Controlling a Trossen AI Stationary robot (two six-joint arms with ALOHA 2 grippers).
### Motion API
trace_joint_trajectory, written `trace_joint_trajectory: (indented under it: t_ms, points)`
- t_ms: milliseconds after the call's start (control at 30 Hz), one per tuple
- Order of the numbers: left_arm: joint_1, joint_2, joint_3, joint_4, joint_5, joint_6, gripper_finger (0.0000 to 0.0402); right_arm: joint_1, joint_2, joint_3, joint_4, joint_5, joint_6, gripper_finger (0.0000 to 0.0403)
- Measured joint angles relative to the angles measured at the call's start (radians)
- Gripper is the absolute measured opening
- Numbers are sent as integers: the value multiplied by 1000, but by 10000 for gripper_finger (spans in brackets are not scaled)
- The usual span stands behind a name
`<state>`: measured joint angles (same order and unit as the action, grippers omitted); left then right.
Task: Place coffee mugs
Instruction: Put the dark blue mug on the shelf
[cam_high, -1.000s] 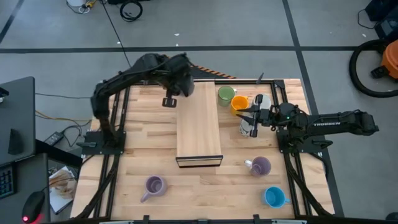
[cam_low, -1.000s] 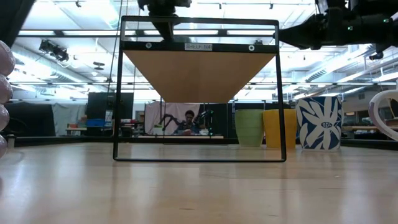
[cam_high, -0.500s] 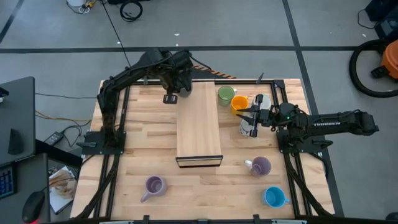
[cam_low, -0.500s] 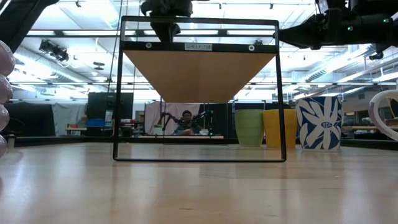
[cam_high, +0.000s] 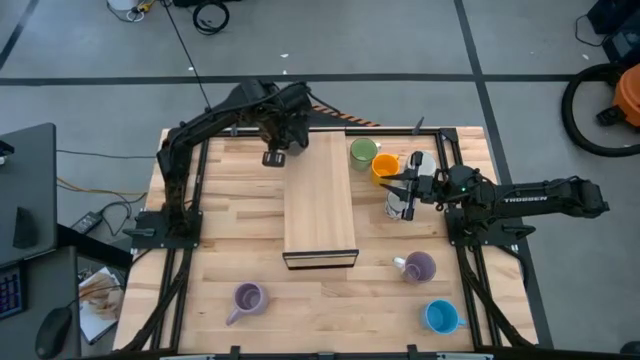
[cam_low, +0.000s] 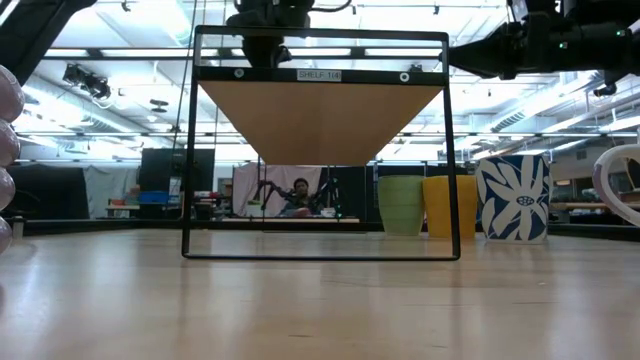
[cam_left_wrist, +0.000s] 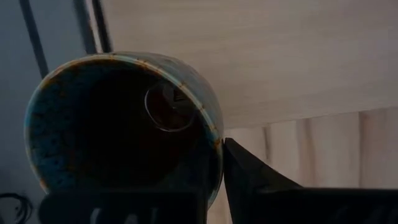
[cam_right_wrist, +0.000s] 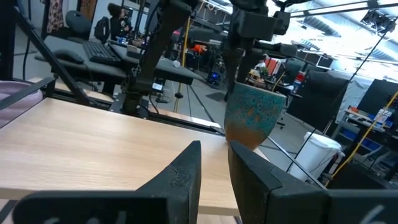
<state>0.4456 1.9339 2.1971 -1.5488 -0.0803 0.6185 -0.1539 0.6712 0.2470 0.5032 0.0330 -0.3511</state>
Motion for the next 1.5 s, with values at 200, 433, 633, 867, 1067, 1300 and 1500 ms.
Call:
trace_joint_trajectory:
  t_ms: [200,433,633,867,1067,1300,1500]
  points:
    - [19,0,0,1,3,81,46,0,0,0,1,0,0,87]
    - [43,0,0,21,4,105,49,0,0,0,1,0,-1,87]
    - [52,12,1,25,6,133,51,0,0,0,1,-1,-1,87]
    - [44,27,2,43,-2,130,52,0,0,0,1,-5,-4,87]
    - [43,28,2,45,-21,130,52,0,0,0,1,-8,-4,87]
    - [31,30,2,68,-57,135,84,0,0,0,1,-8,-4,87]
    - [22,30,2,85,-64,126,138,0,0,0,-2,-8,-1,87]
